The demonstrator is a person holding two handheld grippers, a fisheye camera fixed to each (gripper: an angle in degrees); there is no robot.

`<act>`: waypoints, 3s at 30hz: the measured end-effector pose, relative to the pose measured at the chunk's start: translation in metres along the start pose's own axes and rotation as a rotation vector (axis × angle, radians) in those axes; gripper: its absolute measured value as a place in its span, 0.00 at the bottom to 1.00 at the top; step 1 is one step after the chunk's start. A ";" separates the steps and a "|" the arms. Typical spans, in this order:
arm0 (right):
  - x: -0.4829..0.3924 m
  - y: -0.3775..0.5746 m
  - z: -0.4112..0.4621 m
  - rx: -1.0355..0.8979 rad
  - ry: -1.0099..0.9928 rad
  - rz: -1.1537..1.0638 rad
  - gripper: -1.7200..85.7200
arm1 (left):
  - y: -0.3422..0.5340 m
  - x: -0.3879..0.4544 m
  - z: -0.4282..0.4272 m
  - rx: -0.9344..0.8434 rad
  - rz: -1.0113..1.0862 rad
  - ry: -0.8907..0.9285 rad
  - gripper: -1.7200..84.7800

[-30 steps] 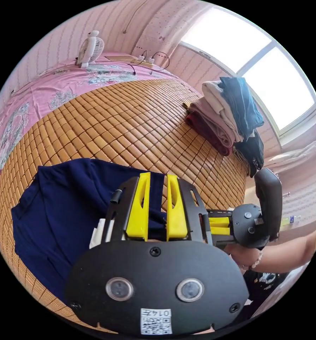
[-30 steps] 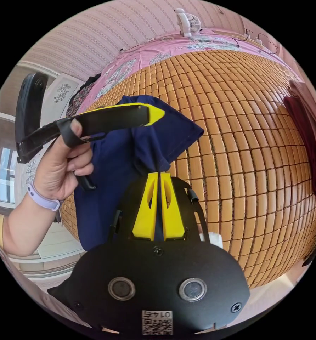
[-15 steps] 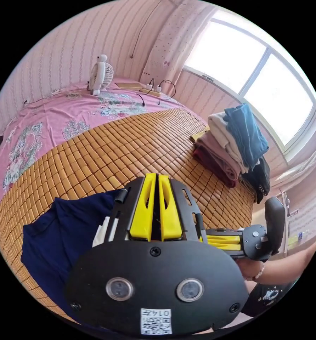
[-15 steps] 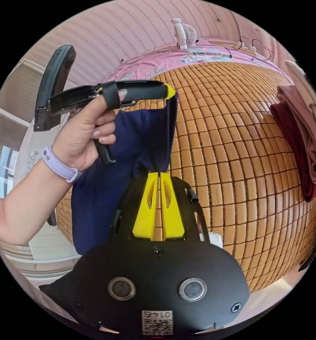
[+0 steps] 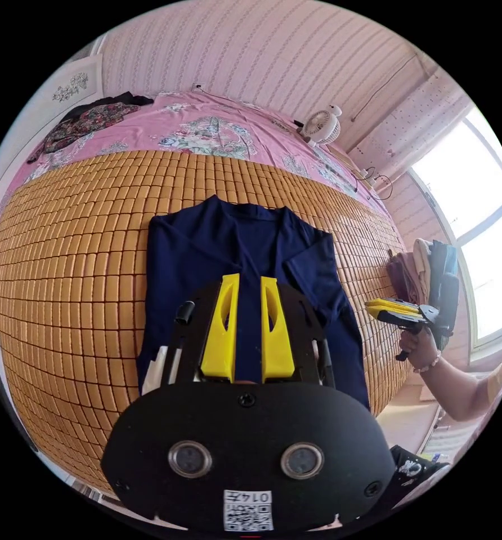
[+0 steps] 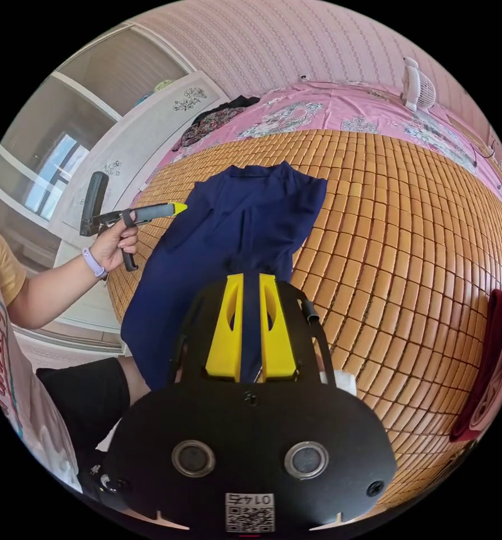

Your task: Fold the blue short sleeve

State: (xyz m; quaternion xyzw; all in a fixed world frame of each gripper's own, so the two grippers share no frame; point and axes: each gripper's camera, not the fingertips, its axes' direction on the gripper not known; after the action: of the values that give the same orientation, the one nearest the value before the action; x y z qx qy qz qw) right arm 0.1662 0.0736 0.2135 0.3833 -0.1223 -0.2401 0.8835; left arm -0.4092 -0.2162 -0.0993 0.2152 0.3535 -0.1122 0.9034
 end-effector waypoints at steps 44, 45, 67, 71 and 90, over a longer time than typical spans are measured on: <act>-0.036 -0.001 -0.041 -0.042 -0.203 -0.065 0.02 | 0.159 -0.133 -0.123 -0.149 0.251 0.136 0.02; -0.041 0.025 -0.020 -0.099 -0.190 -0.041 0.02 | 0.188 -0.144 -0.104 -0.216 0.196 0.152 0.02; -0.145 0.117 0.097 -0.036 0.165 -0.105 0.01 | 0.329 -0.108 -0.076 0.009 0.330 0.065 0.01; -0.185 0.112 0.130 -0.036 0.107 -0.099 0.01 | 0.351 -0.071 -0.043 -0.015 0.341 0.066 0.01; -0.238 0.096 0.202 -0.190 0.273 -0.195 0.01 | 0.404 -0.071 0.009 -0.040 0.279 0.071 0.01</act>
State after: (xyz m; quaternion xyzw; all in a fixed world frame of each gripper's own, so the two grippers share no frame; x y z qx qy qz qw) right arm -0.0865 0.1289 0.4133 0.3370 0.0596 -0.2809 0.8966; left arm -0.3120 0.1400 0.0808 0.2482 0.3542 0.0293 0.9012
